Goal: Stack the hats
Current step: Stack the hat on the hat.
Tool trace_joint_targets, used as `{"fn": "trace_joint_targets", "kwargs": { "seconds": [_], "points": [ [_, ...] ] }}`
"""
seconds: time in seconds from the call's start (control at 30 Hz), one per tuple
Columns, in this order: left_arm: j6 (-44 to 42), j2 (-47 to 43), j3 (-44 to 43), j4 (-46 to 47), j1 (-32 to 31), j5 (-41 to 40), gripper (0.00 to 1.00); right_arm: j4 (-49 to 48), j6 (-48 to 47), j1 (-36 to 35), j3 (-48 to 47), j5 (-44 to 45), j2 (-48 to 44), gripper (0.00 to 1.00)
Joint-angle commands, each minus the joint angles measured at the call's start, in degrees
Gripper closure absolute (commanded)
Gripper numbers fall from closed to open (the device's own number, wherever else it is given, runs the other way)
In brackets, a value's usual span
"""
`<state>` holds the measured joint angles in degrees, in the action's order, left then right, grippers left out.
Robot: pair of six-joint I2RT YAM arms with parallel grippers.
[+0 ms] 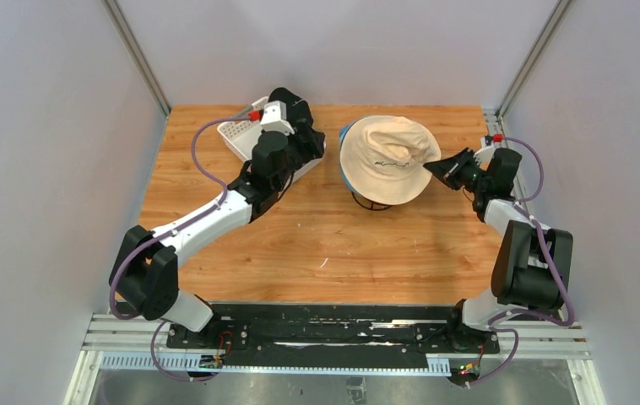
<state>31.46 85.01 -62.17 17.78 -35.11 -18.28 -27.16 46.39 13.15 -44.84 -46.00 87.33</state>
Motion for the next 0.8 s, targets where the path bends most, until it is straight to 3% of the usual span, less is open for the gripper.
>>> {"fn": "trace_joint_targets", "kwargs": {
  "seconds": [0.0, 0.27, 0.4, 0.77],
  "points": [
    [1.88, -0.79, 2.11, 3.05, 0.19, -0.93, 0.29, 3.04, -2.93, 0.57, -1.05, 3.68, 1.75, 0.99],
    [8.02, 4.85, 5.38, 12.43, 0.41, 7.61, 0.27, 1.44, -2.57, 0.35, -2.06, 2.98, 2.56, 0.99],
    [11.14, 9.27, 2.48, 14.7, 1.69, 15.25, 0.28, 0.76, -2.45, 0.16, -3.05, 2.49, 3.69, 1.0],
    [15.66, 16.76, -3.36, 18.9, 4.95, 26.54, 0.3, 1.52, -2.86, -0.16, -3.7, 2.49, 3.04, 0.99]
  ]
}}
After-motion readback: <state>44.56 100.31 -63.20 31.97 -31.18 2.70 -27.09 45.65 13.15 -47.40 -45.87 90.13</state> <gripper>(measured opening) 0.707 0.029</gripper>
